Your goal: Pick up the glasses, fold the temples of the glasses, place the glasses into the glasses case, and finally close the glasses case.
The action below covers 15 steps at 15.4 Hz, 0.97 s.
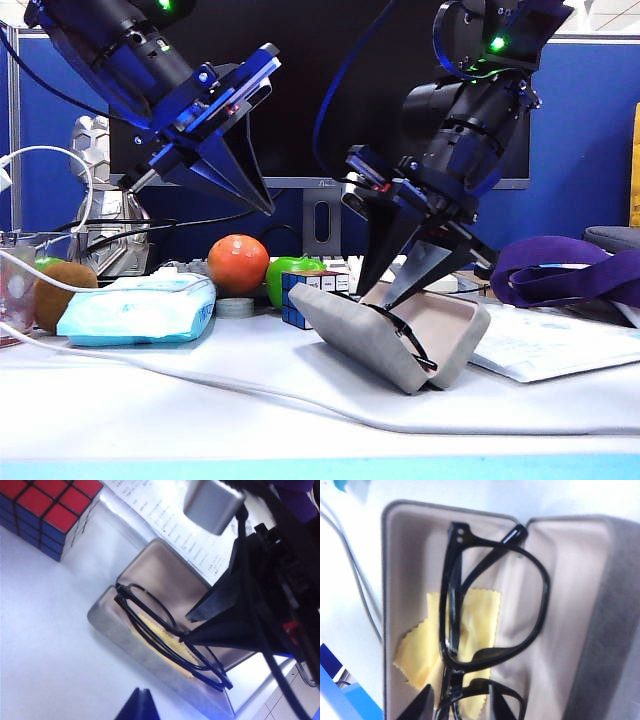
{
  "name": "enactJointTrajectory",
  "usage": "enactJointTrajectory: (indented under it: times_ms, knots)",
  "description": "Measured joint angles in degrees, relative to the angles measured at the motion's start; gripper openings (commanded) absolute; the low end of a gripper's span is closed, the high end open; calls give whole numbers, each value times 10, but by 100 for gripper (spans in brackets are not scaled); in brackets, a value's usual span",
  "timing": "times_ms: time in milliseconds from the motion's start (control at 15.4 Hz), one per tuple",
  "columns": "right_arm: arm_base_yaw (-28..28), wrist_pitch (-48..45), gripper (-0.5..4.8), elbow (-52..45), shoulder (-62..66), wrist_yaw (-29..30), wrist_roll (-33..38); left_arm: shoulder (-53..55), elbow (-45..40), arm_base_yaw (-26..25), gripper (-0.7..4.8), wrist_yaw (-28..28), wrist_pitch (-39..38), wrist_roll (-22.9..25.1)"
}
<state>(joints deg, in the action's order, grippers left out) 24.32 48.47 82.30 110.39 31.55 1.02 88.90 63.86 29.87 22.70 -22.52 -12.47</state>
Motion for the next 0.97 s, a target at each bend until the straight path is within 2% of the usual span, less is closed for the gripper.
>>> enactJointTrajectory:
  times_ms: [325, 390, 455, 585, 975]
  knots:
    - [14, -3, 143, 0, 12, 0, 0, 0, 0, 0, -5, 0, 3, 0]
    - [16, -7, 111, 0, 17, 0, 0, 0, 0, 0, -6, 0, 5, 0]
    - [19, -7, 48, 0, 21, -1, 0, 0, 0, 0, -6, 0, 4, 0]
    - [19, -10, 0, 3, 20, 0, 0, 0, 0, 0, -5, 0, 4, 0]
    - [16, -12, 0, 6, 16, 11, -1, 0, 0, 0, -5, 0, 5, 0]
